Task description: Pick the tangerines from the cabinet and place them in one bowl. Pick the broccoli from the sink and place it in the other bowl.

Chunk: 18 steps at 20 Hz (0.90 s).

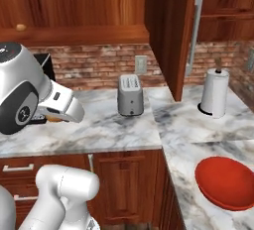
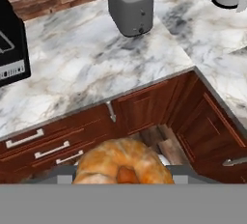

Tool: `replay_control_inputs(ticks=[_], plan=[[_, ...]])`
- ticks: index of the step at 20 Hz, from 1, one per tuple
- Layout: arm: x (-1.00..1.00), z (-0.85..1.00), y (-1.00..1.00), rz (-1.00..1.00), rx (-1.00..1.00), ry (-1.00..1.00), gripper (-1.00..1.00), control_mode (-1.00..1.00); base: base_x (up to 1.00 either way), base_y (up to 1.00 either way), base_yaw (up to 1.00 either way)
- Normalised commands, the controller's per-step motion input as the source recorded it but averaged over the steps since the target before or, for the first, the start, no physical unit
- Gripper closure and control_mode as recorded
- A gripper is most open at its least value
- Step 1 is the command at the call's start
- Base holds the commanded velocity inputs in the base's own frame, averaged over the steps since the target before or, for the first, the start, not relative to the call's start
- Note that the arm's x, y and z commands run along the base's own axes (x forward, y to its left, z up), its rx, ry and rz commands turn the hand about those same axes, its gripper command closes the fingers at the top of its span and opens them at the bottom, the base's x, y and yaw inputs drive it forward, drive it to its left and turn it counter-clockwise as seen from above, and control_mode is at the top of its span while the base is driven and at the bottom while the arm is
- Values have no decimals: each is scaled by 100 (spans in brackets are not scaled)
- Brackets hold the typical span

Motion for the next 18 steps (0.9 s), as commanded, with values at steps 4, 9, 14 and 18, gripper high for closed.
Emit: replay_control_inputs(ticks=[4, 9, 14, 18], plan=[[0, 0, 0, 0, 0, 0, 100, 100, 0, 19, -41], [0, 0, 0, 0, 0, 0, 100, 100, 0, 15, -42], [0, 0, 0, 0, 0, 0, 100, 100, 0, 13, -42], [0, 0, 0, 0, 0, 0, 100, 100, -11, 14, -39]])
